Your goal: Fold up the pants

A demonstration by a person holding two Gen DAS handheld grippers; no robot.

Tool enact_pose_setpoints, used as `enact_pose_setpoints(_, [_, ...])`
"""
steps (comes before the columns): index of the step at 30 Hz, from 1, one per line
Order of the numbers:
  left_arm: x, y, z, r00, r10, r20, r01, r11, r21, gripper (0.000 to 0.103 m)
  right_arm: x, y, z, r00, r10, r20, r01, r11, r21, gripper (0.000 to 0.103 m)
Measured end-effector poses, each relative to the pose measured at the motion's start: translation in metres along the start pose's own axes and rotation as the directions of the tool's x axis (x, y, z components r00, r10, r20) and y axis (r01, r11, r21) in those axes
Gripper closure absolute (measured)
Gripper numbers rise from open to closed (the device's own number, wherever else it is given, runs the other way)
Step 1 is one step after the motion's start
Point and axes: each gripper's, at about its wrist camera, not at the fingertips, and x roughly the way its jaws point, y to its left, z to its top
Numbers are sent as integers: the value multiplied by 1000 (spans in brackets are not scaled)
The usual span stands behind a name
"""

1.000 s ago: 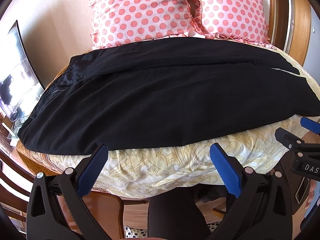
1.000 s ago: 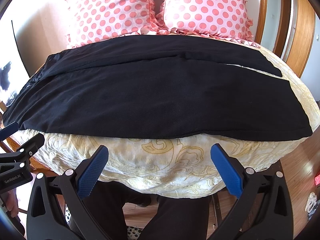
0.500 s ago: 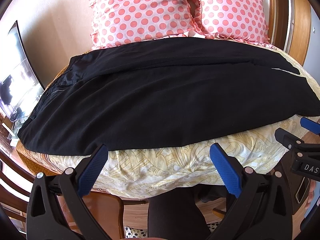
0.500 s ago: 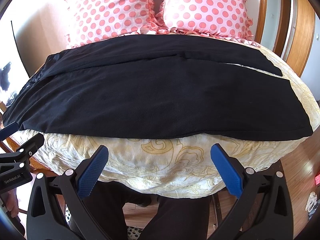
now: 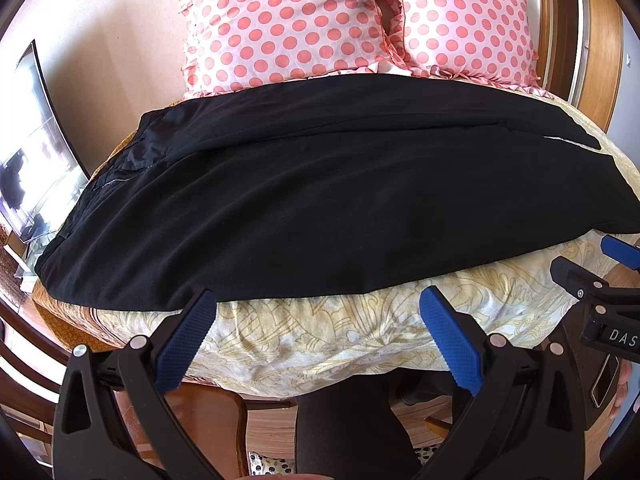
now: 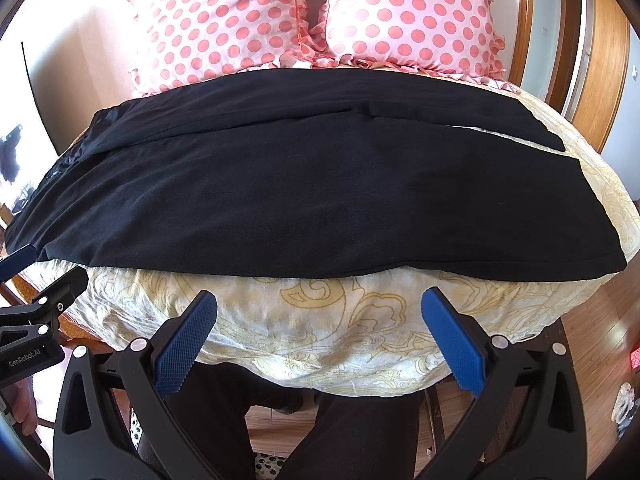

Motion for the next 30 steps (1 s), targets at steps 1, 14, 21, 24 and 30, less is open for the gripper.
enact_pose_setpoints(1, [0, 0, 1, 1000, 0, 0, 0, 1000, -2, 2, 0, 0, 0, 1000, -1, 1, 1, 1000, 0, 1])
enact_pose_setpoints(14, [-1, 3, 4, 1000, 5, 30, -4, 1000, -15, 2, -1, -2, 3, 1000, 2, 12, -2, 1000, 9, 1])
enact_pose_setpoints(21, [-3, 5, 8, 999, 3, 54, -2, 1000, -28, 2, -5, -1, 11, 999, 0, 32, 0, 1000, 5, 1])
enact_pose_setpoints(24, [-4, 6, 11, 998, 6, 69, -4, 999, -38, 2, -5, -2, 16, 999, -5, 42, 5, 1000, 4, 1])
enact_pose_setpoints(30, [-5, 12, 29, 994, -1, 107, 6, 999, -54, 2, -3, -8, 31, 998, -10, 65, 10, 1000, 0, 1])
